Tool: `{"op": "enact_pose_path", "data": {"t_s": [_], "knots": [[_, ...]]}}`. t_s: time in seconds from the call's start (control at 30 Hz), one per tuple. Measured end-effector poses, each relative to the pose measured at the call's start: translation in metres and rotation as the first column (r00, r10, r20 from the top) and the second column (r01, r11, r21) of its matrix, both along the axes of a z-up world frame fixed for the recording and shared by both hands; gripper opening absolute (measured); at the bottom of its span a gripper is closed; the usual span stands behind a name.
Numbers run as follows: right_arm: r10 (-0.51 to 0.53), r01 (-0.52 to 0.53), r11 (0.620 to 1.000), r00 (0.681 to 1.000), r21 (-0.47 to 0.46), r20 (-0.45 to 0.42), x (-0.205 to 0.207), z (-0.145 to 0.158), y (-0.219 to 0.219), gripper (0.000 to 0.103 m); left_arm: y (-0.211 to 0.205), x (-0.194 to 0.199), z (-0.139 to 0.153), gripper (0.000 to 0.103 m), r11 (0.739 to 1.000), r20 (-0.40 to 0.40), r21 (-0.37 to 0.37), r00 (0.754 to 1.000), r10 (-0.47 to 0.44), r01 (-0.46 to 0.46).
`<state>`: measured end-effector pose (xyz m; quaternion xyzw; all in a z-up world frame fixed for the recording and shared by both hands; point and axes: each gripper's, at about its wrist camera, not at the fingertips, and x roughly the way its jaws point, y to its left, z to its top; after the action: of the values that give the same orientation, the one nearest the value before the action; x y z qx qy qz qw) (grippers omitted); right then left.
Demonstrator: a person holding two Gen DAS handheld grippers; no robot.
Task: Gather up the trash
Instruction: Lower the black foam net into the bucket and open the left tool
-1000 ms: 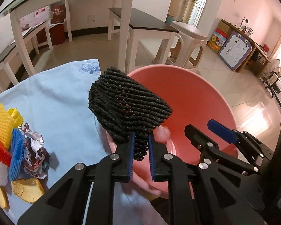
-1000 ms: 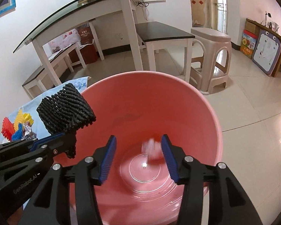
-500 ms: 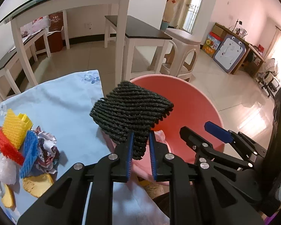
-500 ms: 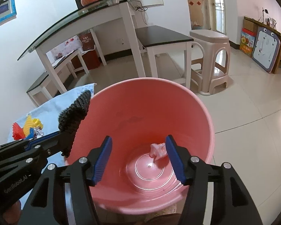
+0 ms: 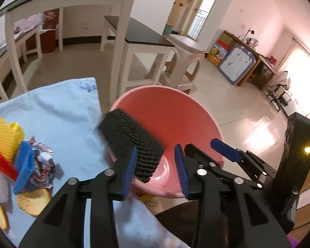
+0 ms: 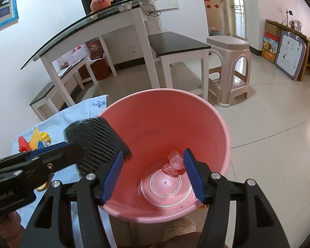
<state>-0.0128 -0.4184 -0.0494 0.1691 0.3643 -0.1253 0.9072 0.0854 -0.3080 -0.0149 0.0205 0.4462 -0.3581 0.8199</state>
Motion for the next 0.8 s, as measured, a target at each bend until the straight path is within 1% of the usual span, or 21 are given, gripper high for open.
{"op": "enact_pose_path", "data": {"t_s": [0.13, 0.27, 0.37, 0.6, 0.8], "knots": [[-0.004, 0.004, 1.000, 1.000, 0.002, -0.004, -0.003, -0.002, -0.003, 0.060, -0.004, -0.003, -0.004, 0.039, 1.000, 0.003, 0.015, 1.000, -0.001, 0.001], [0.003, -0.003, 1.000, 1.000, 0.018, -0.001, -0.005, -0.003, -0.002, 0.060, 0.000, -0.009, 0.001, 0.039, 0.999, 0.059, 0.042, 0.998, 0.019, -0.022], [0.014, -0.015, 1.000, 1.000, 0.013, 0.003, -0.005, -0.001, 0.003, 0.060, 0.006, -0.012, 0.005, 0.039, 0.998, 0.084, 0.050, 0.996, 0.026, -0.030], [0.012, -0.012, 1.000, 1.000, 0.011, 0.011, -0.008, 0.001, 0.012, 0.060, 0.018, -0.015, 0.012, 0.039, 0.997, 0.095, 0.055, 0.994, 0.054, -0.059], [0.019, -0.019, 1.000, 1.000, 0.005, 0.015, -0.014, 0.006, 0.019, 0.060, 0.027, -0.019, 0.010, 0.039, 0.993, 0.069, 0.070, 0.994, 0.085, -0.089]]}}
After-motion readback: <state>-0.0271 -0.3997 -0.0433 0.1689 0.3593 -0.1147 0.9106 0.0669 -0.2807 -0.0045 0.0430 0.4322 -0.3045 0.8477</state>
